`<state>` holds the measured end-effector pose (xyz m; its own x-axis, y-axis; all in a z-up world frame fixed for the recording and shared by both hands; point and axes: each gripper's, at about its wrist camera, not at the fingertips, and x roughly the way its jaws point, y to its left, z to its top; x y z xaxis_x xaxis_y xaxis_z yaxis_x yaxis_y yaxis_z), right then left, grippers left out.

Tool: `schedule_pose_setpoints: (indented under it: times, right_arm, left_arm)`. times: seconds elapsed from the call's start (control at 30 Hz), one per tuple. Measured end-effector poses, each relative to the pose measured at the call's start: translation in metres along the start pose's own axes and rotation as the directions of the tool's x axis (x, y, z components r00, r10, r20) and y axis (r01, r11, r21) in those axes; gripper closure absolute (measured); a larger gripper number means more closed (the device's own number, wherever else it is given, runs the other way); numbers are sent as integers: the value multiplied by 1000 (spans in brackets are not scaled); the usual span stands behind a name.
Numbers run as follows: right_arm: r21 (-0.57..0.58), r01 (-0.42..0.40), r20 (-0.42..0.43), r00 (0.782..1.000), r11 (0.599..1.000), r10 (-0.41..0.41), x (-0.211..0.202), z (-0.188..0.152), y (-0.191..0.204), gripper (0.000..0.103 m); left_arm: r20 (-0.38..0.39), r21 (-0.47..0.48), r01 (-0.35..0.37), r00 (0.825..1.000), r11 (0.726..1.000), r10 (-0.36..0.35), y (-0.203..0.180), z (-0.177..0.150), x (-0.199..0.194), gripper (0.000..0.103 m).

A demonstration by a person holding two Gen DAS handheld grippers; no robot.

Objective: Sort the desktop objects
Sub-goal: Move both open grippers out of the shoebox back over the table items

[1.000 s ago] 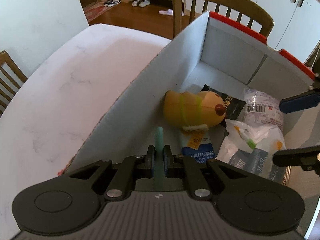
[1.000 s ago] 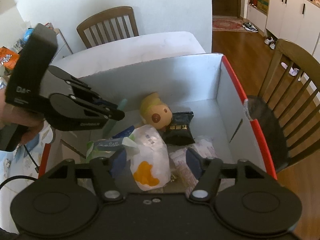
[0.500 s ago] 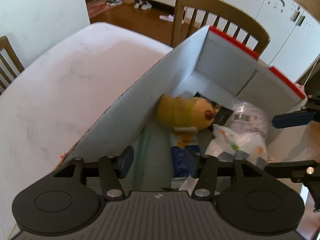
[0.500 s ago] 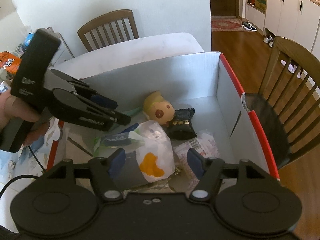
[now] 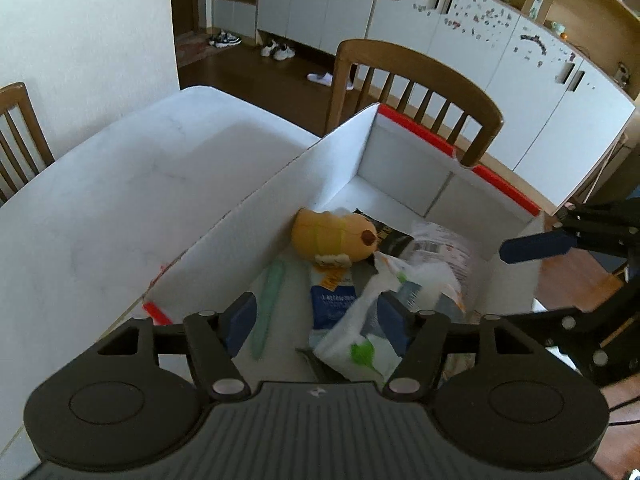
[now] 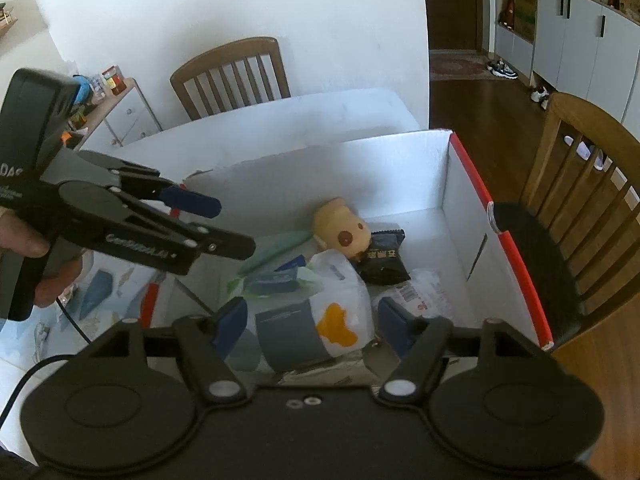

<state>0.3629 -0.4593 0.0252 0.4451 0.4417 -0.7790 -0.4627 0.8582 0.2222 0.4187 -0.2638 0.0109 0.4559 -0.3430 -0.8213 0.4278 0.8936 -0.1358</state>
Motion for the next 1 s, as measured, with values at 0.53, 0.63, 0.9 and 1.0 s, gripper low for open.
schedule_pose_setpoints:
  times: [0.53,0.63,0.9,1.0]
  right_arm:
    - [-1,-28,43,999,1000,28,-19,-13,36,22]
    - [3,-33,53,998,999,32,-21,-14,43,18]
    - [10,-42,79,996,999,41,-23,-18,67,10]
    - [9,-47,87,995,999,46,-22,-19,78,10]
  left_arm:
    - [88,19,9,996,1000,-10,-11,-52,-63,26]
    - [102,20,16,995,1000,-18,-11,-60,-72,26]
    - [132,-18,34,991,999,-32,3,-89,-94,15]
    - [143,-34,26,989,999,-21,10,-102,-101,0]
